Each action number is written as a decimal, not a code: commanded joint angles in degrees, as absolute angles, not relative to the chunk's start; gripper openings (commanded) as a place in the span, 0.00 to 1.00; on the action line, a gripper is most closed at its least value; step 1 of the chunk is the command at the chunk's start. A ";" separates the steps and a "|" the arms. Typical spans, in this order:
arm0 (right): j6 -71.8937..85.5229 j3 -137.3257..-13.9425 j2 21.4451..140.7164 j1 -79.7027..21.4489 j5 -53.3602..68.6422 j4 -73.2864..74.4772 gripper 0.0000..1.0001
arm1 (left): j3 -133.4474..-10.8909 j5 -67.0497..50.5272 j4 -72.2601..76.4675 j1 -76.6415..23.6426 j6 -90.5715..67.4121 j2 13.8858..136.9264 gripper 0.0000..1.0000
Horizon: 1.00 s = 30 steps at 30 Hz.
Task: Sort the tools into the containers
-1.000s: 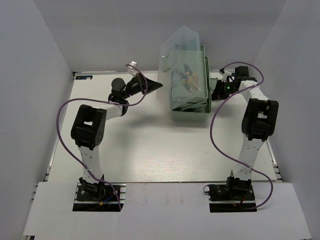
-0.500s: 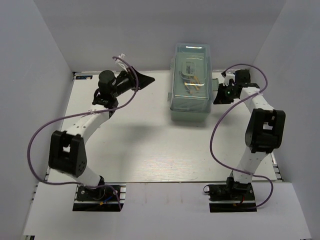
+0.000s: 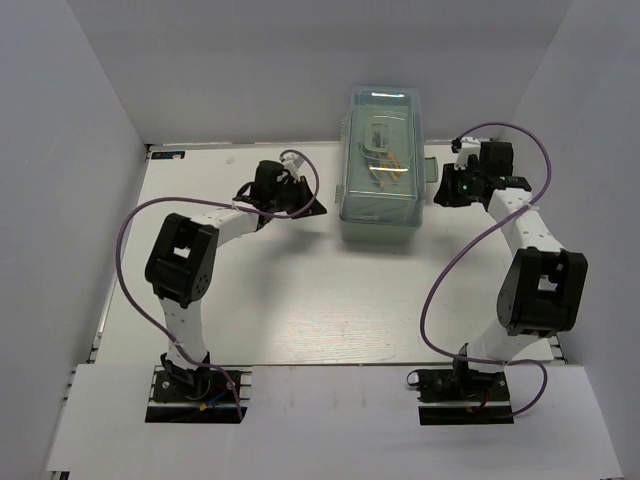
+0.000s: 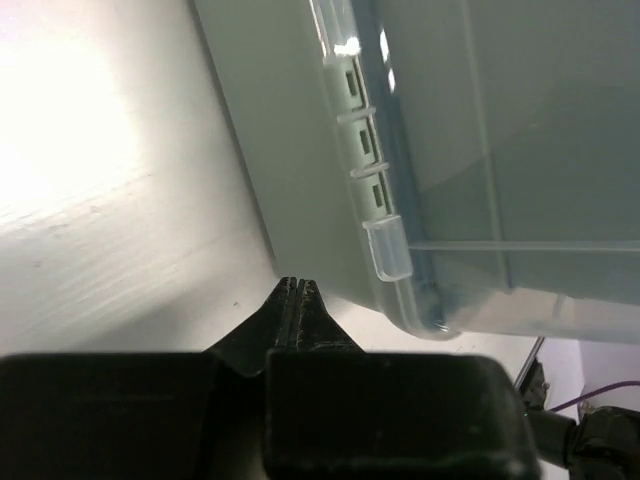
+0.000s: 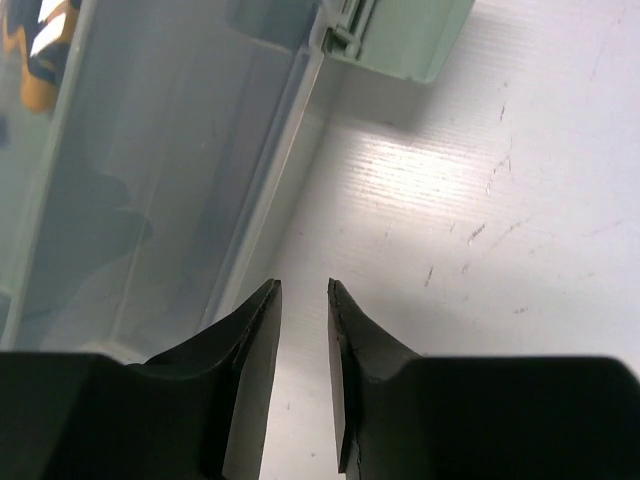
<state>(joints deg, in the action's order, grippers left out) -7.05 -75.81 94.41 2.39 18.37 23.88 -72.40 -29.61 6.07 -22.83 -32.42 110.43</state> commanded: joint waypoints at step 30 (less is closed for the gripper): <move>-8.44 -65.83 82.27 3.25 10.72 20.04 0.33 | -81.74 -30.85 5.19 -33.31 -30.50 115.58 0.00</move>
<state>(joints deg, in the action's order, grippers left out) -7.94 -66.50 84.64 2.68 11.99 22.06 -79.88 -27.07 3.42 -30.96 -30.48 117.56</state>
